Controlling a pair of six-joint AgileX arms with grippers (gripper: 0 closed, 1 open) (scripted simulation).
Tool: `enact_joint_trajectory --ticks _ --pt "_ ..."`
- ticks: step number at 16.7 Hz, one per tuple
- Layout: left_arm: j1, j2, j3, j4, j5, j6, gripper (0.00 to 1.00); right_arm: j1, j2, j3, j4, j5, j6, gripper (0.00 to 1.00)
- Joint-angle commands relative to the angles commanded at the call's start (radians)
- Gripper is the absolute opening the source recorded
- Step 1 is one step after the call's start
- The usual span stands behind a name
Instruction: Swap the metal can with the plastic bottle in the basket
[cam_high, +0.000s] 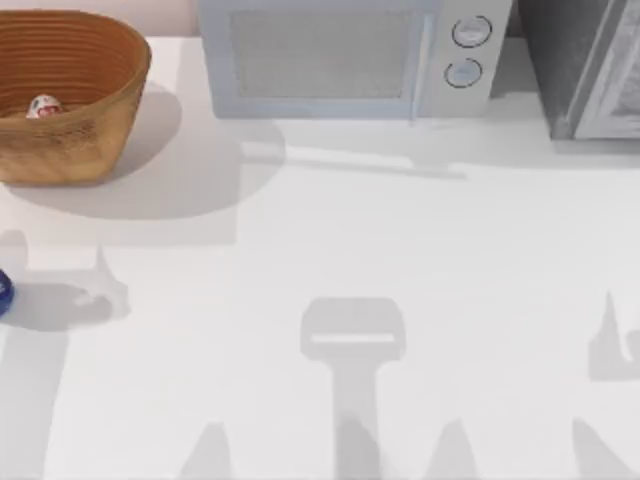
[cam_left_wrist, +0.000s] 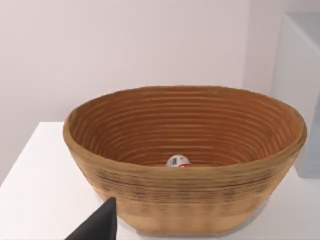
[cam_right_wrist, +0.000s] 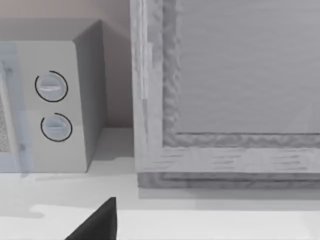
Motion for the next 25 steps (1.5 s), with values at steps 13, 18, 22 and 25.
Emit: enact_joint_trajectory --ticks 13,18,22,25 --pt "0.055 1.235 1.185 -0.649 0.138 0.066 1.00 0.000 0.000 0.000 0.000 0.000 0.000 1.00" --pt "0.074 1.688 1.610 -0.889 0.195 0.081 1.00 0.000 0.000 0.000 0.000 0.000 0.000 1.00" --pt "0.087 1.969 1.872 -1.038 0.231 0.087 1.00 0.000 0.000 0.000 0.000 0.000 0.000 1.00" --pt "0.093 2.109 2.002 -1.112 0.249 0.090 1.00 0.000 0.000 0.000 0.000 0.000 0.000 1.00"
